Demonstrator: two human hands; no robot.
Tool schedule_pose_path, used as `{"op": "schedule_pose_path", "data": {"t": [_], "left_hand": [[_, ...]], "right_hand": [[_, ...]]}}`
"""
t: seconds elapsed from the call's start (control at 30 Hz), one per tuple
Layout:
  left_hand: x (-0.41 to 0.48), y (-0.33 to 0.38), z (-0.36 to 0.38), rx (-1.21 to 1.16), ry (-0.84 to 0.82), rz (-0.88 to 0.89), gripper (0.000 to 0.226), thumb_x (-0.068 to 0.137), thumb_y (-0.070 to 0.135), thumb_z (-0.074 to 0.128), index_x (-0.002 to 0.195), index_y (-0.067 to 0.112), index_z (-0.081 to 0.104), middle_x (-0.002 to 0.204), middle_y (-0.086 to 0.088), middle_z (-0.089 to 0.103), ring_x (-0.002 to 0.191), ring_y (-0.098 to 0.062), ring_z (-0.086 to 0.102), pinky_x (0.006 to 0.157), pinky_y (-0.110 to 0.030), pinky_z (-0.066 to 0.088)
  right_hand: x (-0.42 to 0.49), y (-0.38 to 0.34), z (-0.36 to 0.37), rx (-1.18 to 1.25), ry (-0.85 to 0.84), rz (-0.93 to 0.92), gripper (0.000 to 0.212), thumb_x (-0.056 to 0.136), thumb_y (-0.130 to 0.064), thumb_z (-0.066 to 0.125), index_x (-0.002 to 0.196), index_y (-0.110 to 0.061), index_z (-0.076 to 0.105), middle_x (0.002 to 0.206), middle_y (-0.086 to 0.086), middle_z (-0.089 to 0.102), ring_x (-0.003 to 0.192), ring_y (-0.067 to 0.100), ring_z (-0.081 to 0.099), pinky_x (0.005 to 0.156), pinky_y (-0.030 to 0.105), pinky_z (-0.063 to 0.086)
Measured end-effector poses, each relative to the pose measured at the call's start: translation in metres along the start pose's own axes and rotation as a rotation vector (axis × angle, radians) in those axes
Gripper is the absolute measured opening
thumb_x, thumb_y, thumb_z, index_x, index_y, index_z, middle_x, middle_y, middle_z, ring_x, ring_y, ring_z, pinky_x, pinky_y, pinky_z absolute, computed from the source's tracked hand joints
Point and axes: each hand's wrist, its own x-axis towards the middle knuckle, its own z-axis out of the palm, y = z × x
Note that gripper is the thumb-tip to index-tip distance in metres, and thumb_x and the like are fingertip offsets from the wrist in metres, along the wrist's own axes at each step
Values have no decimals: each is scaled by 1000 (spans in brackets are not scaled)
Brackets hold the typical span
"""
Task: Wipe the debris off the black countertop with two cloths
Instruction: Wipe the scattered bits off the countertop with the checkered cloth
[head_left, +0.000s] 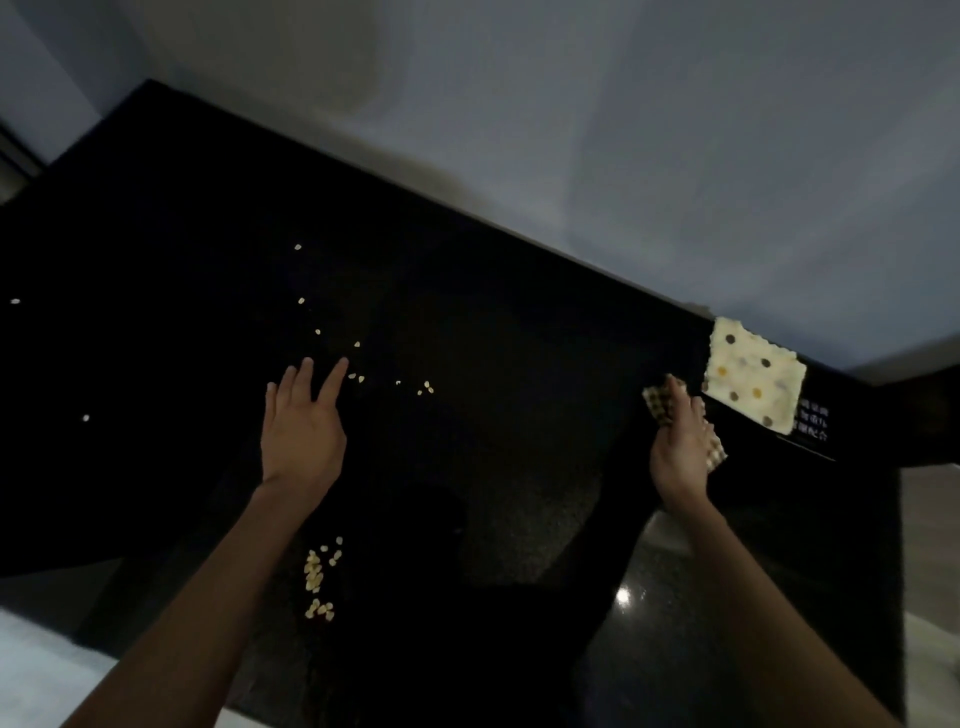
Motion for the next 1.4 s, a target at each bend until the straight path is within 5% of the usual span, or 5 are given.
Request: {"op": "schedule_pose_path", "data": {"t": [0.2, 0.43, 0.73, 1.0, 1.4], "left_hand": [[2, -2, -3, -40, -4, -3, 63, 90, 7, 50, 148, 19, 25, 150, -22, 29, 141, -35, 23, 117, -48, 14], [6, -13, -6, -49, -33, 27, 67, 89, 9, 51, 148, 23, 23, 150, -15, 32, 142, -30, 23, 117, -46, 15], [16, -34, -8, -112, 31, 71, 63, 85, 3, 54, 143, 18, 36, 132, -10, 56, 130, -25, 45, 114, -46, 24], [22, -52, -16, -257, 21, 136, 58, 92, 8, 48, 145, 25, 32, 135, -4, 54, 136, -16, 36, 116, -30, 5], [-67, -142, -23, -341, 144, -115, 55, 91, 14, 55, 143, 13, 37, 150, -9, 36, 140, -27, 29, 111, -54, 30]], "right_hand": [[-29, -27, 33, 21, 97, 87, 76, 84, 15, 36, 151, -20, 27, 154, 10, 31, 147, 27, 16, 120, 44, -1], [-93, -123, 111, 116, -116, -227, 84, 84, 13, 37, 153, -28, 12, 161, -6, 13, 148, 12, -5, 116, 31, -17], [74, -173, 118, 16, 30, -102, 66, 91, -1, 39, 152, -18, 19, 160, 5, 20, 148, 25, 9, 118, 44, -4], [147, -259, 170, -8, -194, -467, 55, 98, -2, 32, 149, -20, 28, 156, 7, 28, 145, 24, 20, 119, 39, 2], [-25, -296, 217, 115, -613, -876, 50, 101, -2, 32, 145, -26, 39, 153, -1, 36, 146, 17, 17, 112, 24, -10]]}}
